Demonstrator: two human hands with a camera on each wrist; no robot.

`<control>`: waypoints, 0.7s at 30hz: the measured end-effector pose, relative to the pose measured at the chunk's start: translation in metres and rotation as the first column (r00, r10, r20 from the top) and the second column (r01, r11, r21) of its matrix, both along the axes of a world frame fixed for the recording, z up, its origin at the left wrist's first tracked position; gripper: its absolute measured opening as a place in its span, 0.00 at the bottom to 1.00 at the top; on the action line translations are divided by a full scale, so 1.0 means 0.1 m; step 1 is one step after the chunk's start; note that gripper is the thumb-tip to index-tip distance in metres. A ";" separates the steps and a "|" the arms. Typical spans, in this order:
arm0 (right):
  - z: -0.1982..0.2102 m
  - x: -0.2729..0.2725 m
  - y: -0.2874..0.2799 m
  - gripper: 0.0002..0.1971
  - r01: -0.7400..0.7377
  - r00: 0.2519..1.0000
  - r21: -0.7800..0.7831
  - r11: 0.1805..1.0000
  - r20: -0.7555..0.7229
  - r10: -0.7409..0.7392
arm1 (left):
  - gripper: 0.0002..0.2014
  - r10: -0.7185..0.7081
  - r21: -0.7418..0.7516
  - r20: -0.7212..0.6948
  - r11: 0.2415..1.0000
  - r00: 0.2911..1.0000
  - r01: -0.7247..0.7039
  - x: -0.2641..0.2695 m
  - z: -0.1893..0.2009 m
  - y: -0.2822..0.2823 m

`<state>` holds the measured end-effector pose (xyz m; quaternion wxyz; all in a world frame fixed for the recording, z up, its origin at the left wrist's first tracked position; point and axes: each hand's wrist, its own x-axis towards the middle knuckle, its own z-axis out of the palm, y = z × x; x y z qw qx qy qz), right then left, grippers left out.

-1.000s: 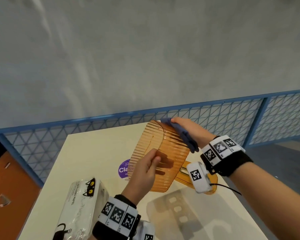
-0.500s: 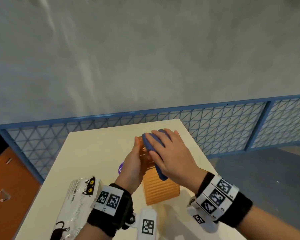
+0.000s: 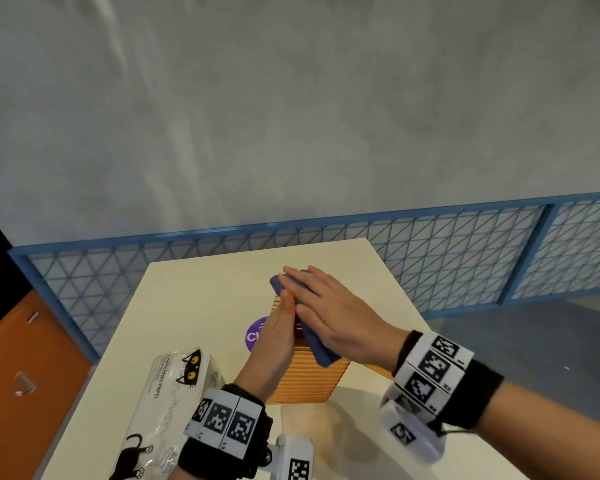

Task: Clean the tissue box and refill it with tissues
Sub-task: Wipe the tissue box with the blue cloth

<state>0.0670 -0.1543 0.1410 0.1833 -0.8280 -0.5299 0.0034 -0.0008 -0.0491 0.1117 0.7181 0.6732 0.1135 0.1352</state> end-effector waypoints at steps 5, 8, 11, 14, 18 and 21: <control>0.15 0.42 -0.04 0.21 0.189 0.908 0.007 0.982 -0.382 -0.172 | 0.21 -0.070 0.144 0.012 0.987 0.997 0.067 -0.06 0.04 0.01; 0.16 0.45 -0.11 0.22 0.279 0.835 0.031 0.960 -0.502 -0.226 | 0.21 -0.117 0.152 0.018 0.982 0.993 0.112 -0.07 0.04 -0.02; 0.13 0.36 -0.14 0.18 0.298 0.876 0.073 0.952 -0.416 -0.243 | 0.21 -0.129 -0.087 -0.020 0.988 0.991 0.127 -0.04 0.03 -0.01; 0.01 0.21 -0.13 0.20 0.234 0.961 0.072 0.970 -0.171 -0.219 | 0.27 -0.190 -0.493 -0.043 0.858 0.981 0.145 -0.01 0.05 0.02; -0.20 -0.04 -0.14 0.25 0.205 0.975 -0.028 0.978 0.089 -0.202 | 0.30 -0.080 -0.719 -0.105 0.694 0.991 -0.020 0.00 -0.10 -0.04; -0.21 -0.21 -0.14 0.24 0.158 0.950 -0.007 0.987 0.275 -0.150 | 0.22 -0.019 -0.791 -0.096 0.609 0.995 -0.065 -0.01 -0.17 -0.12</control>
